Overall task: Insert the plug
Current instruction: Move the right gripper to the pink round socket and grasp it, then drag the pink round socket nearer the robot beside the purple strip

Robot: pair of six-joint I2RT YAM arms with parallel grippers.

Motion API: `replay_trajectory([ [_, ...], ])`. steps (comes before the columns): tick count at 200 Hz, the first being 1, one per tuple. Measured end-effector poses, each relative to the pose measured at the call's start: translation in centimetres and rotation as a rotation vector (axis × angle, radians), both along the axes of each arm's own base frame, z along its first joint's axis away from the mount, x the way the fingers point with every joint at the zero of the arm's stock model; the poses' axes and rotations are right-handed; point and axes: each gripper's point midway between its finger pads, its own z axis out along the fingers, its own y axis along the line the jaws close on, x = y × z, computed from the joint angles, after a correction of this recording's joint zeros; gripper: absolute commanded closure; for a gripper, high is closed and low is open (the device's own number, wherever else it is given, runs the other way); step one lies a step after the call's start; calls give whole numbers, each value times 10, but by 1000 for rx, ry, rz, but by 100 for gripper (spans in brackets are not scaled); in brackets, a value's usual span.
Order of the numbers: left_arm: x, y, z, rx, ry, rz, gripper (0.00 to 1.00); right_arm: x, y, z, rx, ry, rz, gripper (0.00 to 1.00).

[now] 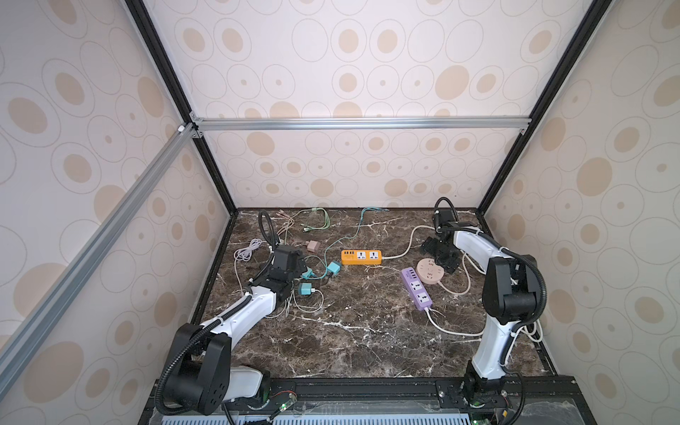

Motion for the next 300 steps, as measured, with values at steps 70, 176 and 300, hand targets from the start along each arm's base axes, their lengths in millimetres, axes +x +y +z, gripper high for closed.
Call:
replay_trajectory([
  [70,0,2,-2,9,5,10,2,4,-16,-25,53,20,-12,1],
  [176,-3,3,-10,18,30,11,2,-43,43,-42,137,81,120,1],
  [300,-4,3,-12,19,34,11,2,-90,178,-42,166,114,306,1],
])
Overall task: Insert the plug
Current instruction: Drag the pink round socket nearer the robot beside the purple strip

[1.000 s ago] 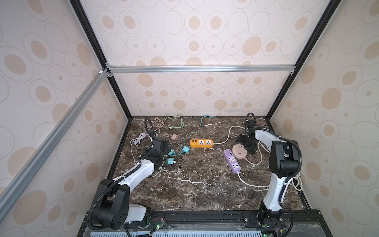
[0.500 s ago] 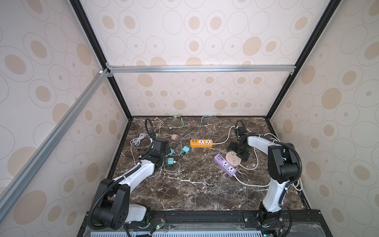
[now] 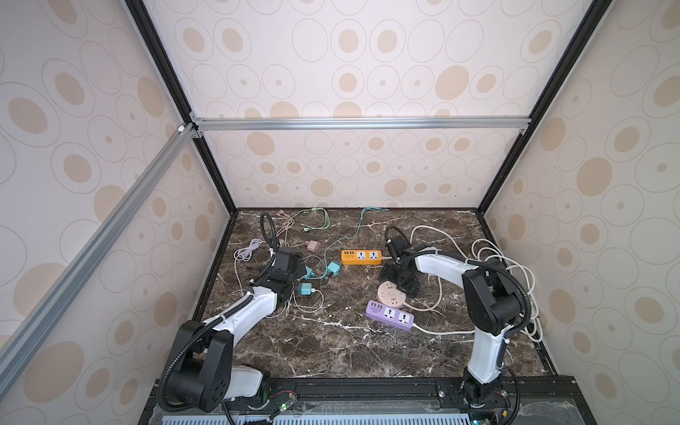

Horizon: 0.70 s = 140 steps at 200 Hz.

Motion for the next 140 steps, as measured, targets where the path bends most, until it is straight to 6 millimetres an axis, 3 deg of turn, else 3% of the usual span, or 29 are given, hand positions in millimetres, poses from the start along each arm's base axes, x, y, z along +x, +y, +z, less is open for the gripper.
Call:
replay_trajectory([
  [97,0,0,0,0,1,0,2,-33,98,2,60,8,103,1],
  [140,0,0,-1,1,2,1,2,-38,110,4,68,-2,122,1],
])
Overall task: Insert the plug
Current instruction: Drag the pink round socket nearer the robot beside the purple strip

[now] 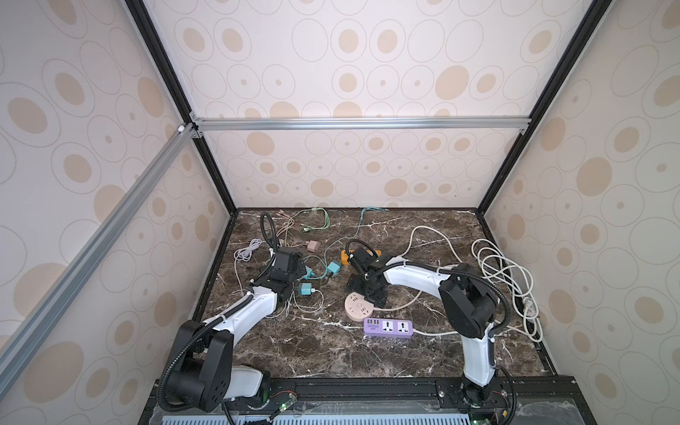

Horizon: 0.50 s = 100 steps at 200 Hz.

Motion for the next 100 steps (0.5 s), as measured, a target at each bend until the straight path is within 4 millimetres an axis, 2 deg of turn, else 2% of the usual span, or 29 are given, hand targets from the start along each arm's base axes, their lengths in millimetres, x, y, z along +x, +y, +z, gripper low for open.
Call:
replay_trajectory([
  [35,0,1,0,2,1,4,2,6,-3,12,0,-92,89,1],
  [80,-1,2,0,-2,0,16,2,-2,-28,65,39,-269,186,0],
  [100,-1,3,0,-4,-2,22,2,-9,-44,65,38,-277,191,0],
])
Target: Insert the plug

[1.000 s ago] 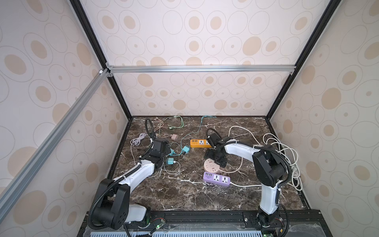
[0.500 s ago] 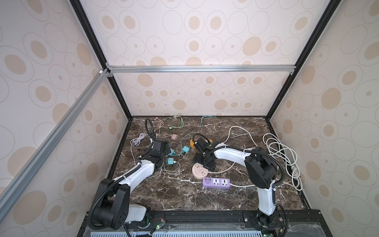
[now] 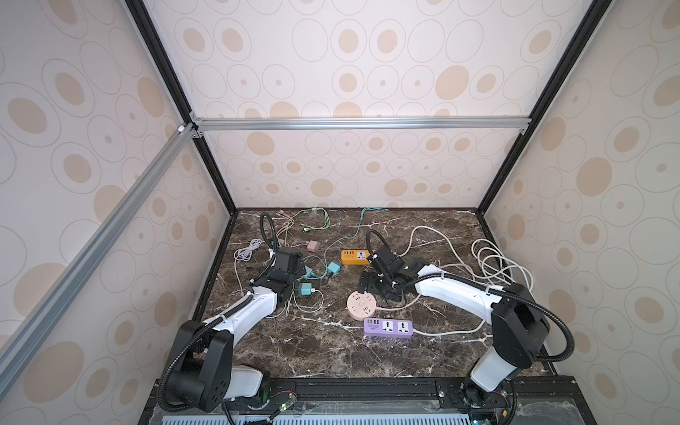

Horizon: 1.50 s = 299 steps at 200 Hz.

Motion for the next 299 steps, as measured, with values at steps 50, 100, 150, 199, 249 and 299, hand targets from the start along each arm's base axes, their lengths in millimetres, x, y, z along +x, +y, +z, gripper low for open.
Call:
replay_trajectory([
  [50,-3,2,-1,-3,2,9,2,-37,-69,-52,-94,131,-53,0],
  [100,-4,3,-3,0,7,17,2,-52,-70,-49,-54,140,21,0],
  [150,-10,-3,-1,60,18,11,2,-69,-61,-52,-19,183,154,1],
  [199,7,-50,9,71,19,-140,2,-85,-29,-50,79,190,295,2],
  [249,35,-95,-14,28,118,-294,9,-95,10,-46,168,195,447,2],
  [299,31,-123,-36,39,213,-422,16,-81,14,-24,167,78,474,0],
])
